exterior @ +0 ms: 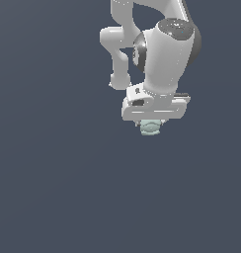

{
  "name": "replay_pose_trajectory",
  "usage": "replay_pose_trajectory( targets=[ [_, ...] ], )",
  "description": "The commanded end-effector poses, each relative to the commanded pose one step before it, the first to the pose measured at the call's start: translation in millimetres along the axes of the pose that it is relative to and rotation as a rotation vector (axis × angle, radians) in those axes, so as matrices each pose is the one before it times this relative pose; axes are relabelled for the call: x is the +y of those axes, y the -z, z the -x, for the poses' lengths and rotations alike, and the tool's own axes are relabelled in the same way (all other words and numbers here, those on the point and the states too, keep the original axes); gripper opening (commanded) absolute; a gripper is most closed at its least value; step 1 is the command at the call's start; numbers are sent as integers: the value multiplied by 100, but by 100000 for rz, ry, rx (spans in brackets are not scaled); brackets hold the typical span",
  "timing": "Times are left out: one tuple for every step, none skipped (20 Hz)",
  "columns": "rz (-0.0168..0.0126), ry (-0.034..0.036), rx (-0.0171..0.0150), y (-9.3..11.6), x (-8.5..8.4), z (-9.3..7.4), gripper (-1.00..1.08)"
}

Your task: Pick up the object and move it to a goal position.

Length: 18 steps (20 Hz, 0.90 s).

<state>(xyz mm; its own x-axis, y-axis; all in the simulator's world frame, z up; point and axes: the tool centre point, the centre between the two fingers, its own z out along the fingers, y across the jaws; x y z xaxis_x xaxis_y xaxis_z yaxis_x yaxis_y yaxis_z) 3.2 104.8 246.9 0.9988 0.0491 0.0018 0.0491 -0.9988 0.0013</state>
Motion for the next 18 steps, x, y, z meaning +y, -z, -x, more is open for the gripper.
replay_pose_trajectory(
  targets=[
    [2,-98,-115,1643,-1315,-908,-100],
    [0,0,0,597,-488,-350,-100],
    [0,0,0,577,-472,-342,-100],
    [-64,7,-26,537,-435,-334,-100],
    [0,0,0,503,-412,-305,-100],
    [0,0,0,461,-377,-282,-100],
    [0,0,0,421,-345,-261,-100],
    [0,0,0,384,-315,-241,-100],
    [0,0,0,350,-287,-223,-100],
    [0,0,0,318,-260,-204,-100],
    [-60,22,-26,278,-231,-192,-100],
    [0,0,0,258,-211,-170,-100],
    [0,0,0,230,-188,-154,-100],
    [0,0,0,203,-166,-138,-100],
    [0,0,0,178,-145,-123,-100],
    [0,0,0,154,-125,-108,-100],
    [0,0,0,130,-106,-94,-100],
    [0,0,0,108,-87,-79,-100]
  ],
)
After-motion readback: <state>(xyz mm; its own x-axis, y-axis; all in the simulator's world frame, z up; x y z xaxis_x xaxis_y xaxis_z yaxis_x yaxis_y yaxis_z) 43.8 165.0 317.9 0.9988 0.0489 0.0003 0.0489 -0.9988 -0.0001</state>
